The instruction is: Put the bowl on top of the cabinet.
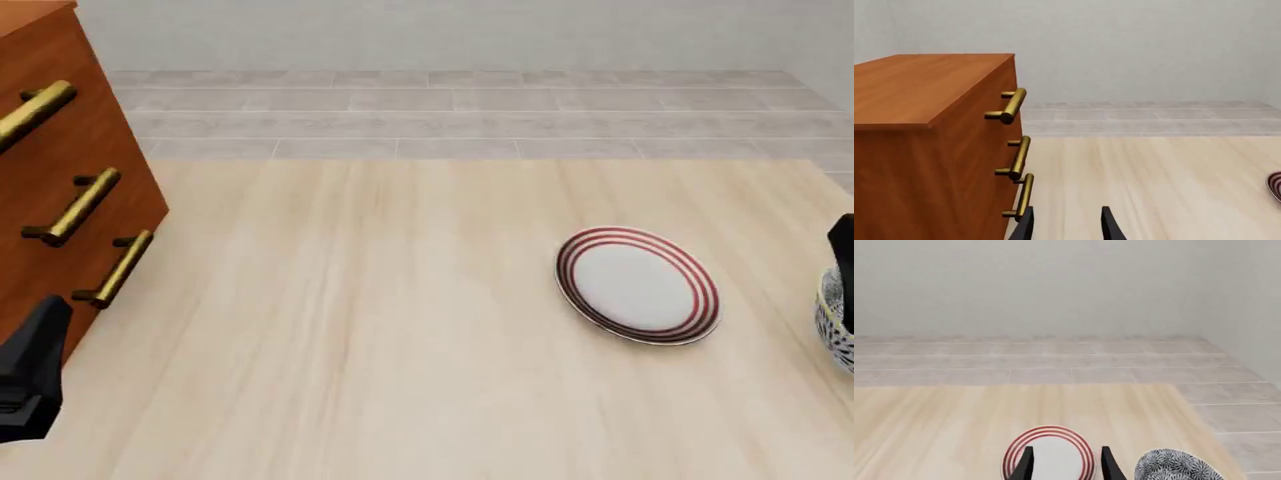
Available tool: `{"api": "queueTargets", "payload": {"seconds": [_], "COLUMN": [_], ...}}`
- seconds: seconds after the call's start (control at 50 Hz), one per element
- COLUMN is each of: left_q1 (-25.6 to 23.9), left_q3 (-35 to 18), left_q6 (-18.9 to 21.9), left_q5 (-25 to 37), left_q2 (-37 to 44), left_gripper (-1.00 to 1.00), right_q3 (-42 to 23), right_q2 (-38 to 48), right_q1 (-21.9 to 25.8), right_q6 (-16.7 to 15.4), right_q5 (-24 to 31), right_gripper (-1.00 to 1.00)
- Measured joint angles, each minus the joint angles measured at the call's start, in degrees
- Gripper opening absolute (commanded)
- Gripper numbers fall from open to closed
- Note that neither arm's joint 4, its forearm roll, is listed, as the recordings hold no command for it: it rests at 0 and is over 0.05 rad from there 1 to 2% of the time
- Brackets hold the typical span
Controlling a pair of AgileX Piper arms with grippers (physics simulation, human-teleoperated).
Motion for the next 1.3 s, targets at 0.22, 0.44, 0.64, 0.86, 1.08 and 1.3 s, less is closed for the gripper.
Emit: {"api": "queueTargets", "payload": {"seconds": [0.22, 0.44, 0.64, 0.86, 1.08, 1.3], "left_q1": [-0.12, -0.45, -0.57, -0.68, -0.9, -0.99], "left_q3": [0.04, 0.1, 0.14, 0.16, 0.19, 0.21], "left_q6": [0.19, 0.31, 0.33, 0.22, 0.37, 0.64], "left_q5": [-0.05, -0.41, -0.57, -0.89, -1.13, -1.42], "left_q2": [0.14, 0.63, 0.84, 1.19, 1.6, 2.13], "left_gripper": [1.0, 1.0, 1.0, 1.0, 1.0, 1.0], "right_q3": [-5.65, -10.4, -12.84, -13.79, -14.76, -15.78], "right_q2": [5.02, 8.25, 10.31, 14.4, 20.44, 24.6], "right_q1": [-5.13, -10.44, -14.38, -18.87, -22.21, -24.17], "right_q6": [-0.03, 0.0, -0.83, -2.81, -3.03, -1.79], "right_q5": [4.91, 9.92, 12.67, 13.25, 12.46, 12.68], "right_gripper": [1.0, 1.0, 1.0, 1.0, 1.0, 1.0]}}
